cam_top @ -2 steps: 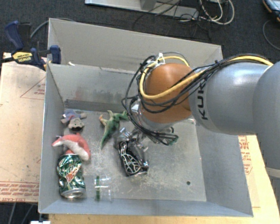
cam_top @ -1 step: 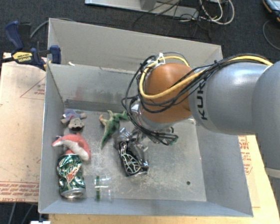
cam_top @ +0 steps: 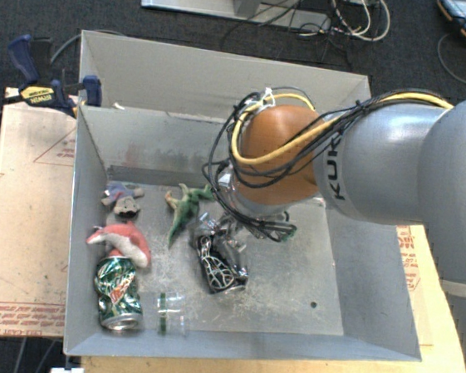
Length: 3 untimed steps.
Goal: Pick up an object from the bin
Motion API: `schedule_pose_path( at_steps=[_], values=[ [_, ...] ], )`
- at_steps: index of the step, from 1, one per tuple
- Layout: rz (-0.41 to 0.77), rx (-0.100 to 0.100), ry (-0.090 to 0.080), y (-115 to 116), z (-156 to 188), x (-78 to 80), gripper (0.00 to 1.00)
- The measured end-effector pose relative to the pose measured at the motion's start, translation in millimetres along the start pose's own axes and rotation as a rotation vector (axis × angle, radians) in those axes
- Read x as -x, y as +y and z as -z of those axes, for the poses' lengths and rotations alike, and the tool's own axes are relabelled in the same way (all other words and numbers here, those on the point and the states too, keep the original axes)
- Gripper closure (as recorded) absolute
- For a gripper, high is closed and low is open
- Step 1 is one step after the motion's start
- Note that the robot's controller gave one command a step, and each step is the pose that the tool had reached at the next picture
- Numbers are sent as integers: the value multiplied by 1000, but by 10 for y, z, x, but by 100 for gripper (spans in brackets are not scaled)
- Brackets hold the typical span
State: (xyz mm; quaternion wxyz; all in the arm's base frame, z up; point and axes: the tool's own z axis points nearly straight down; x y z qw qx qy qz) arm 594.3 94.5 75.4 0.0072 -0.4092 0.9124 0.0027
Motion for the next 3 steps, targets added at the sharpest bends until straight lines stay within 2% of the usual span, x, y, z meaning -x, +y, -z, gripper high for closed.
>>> schedule_pose_path(
  at_steps=[3],
  values=[
    [0,0,-1,2,0,2,100]
  ],
)
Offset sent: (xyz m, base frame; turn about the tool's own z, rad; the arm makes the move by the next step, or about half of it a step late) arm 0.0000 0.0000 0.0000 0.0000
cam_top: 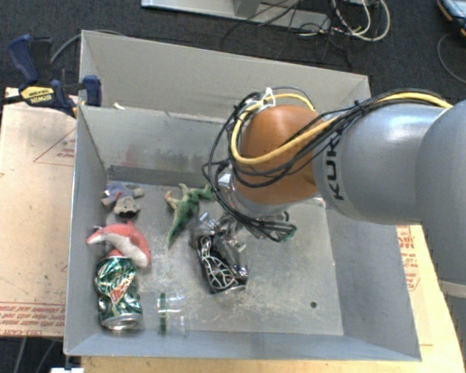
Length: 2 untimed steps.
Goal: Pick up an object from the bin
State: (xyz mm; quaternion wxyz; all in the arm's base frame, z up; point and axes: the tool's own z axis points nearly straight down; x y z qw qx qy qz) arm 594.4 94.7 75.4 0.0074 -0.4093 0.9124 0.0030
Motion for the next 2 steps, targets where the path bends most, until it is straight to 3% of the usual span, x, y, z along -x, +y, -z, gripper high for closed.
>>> schedule_pose_path(
  at_steps=[1,2],
  values=[
    [-269,-6,-14,-134,11,-820,100],
    [-268,-7,-14,-133,11,-819,100]
  ],
)
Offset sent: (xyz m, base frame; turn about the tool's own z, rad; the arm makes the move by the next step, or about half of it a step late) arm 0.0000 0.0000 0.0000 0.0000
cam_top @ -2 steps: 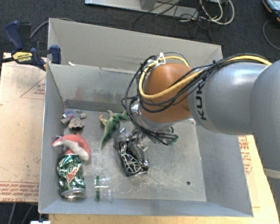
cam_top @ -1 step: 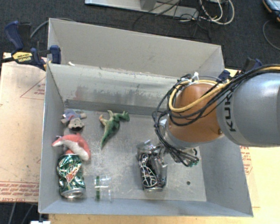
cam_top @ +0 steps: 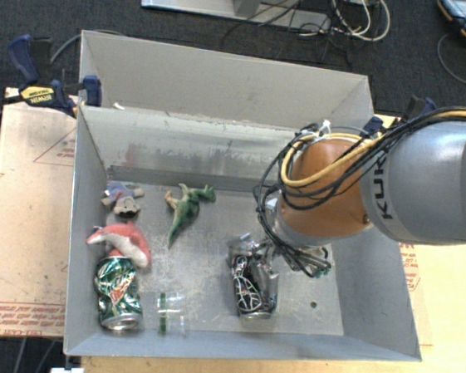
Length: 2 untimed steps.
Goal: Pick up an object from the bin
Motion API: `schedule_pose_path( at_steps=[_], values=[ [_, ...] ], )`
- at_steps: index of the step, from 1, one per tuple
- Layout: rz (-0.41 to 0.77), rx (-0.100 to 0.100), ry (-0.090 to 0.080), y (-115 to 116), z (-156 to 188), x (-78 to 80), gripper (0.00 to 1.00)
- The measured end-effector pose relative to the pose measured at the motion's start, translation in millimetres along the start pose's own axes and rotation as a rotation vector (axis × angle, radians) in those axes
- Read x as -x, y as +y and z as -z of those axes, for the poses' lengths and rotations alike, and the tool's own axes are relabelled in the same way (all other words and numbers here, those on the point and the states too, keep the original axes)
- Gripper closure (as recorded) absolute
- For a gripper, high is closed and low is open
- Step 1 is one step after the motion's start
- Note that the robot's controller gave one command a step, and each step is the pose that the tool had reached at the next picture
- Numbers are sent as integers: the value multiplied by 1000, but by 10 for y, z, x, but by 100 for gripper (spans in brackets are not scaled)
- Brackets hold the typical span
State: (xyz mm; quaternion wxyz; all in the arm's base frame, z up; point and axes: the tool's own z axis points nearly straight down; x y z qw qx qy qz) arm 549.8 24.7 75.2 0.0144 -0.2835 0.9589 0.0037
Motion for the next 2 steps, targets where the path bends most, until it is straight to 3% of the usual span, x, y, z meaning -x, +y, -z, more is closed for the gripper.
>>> schedule_pose_path(
  at_steps=[1,2],
  values=[
    [-19,-1,-6,144,671,210,100],
    [18,0,-3,182,900,142,100]
  ],
)
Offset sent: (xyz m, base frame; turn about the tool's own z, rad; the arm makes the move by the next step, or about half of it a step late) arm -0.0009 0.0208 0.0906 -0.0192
